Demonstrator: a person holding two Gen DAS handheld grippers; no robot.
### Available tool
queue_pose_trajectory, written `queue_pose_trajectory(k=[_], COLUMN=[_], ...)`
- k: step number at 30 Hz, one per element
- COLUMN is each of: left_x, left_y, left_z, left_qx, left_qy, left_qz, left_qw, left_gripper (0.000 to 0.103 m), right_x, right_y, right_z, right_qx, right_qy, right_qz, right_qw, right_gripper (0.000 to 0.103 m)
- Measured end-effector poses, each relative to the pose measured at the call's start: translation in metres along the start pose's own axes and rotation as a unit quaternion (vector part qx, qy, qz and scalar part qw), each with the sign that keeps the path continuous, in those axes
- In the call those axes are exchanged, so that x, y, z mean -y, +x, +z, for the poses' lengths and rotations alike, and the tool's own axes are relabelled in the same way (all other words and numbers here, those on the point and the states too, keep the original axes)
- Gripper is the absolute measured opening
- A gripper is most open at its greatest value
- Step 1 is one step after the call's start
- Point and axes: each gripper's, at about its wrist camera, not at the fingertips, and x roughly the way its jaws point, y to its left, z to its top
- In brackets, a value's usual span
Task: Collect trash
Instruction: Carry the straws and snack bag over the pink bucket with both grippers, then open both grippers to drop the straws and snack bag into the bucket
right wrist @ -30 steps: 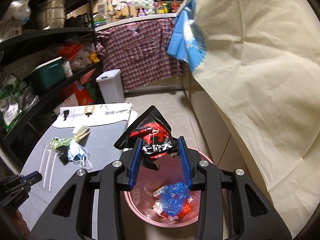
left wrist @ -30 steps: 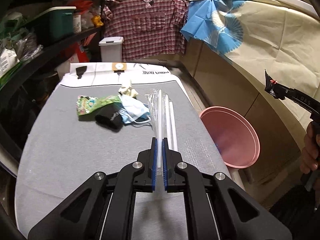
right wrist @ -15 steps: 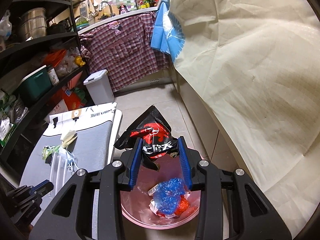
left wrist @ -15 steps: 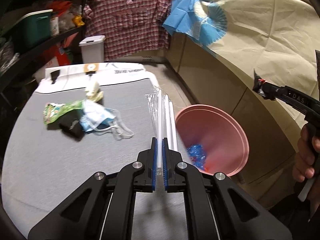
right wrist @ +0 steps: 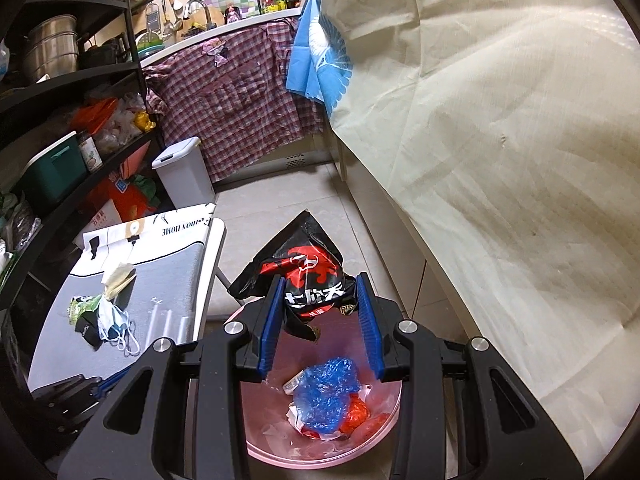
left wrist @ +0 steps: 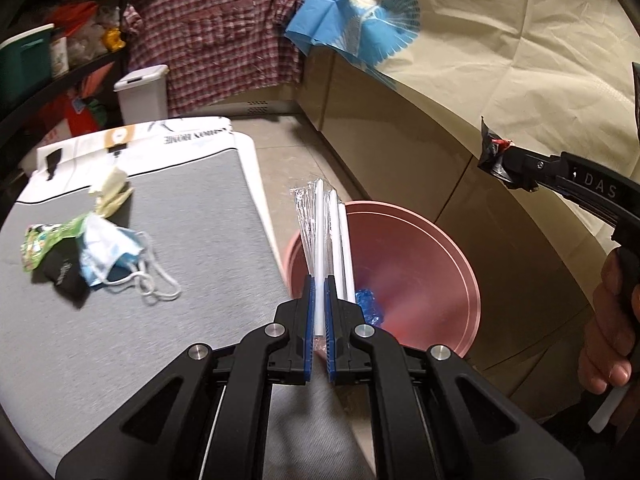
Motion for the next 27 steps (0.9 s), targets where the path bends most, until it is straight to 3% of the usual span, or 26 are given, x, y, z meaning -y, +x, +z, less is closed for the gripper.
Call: queue_pose_trajectory(k=[20,23,25,27], left_x=[0.006,0.005,0.004,0.002], left_y=[0.068,0.078,0.081,0.079], left_z=[0.012,0.012,0.012,0.010], left_qx=[-0.042,-0.063,-0.075,-0.076], left_qy=[-0.003,-0.005,-0.009,-0.010], left_qz=[-0.033,-0.046,-0.050,-0.053], left_qw=[0.9986,0.9969,0.9959,0.9956], left_gripper=[0.005,0.005,0.010,0.023], right_x=[0.000,0.001,0.004,0.006], right_y=[0.051,0.057,0.060,0.063], right_z=[-0.001,0.000,-0.001,-0.001], right_qx=[-0.032,-0.037,-0.041,-0.045], right_qy=[-0.003,-0.003,0.004,0.011], right_qz=[-0.007,-0.018,-0.023,-0.021], right_qw=[0.999,0.999,0.999,0.999], right_gripper=[0.036,0.038,0.055,0.056])
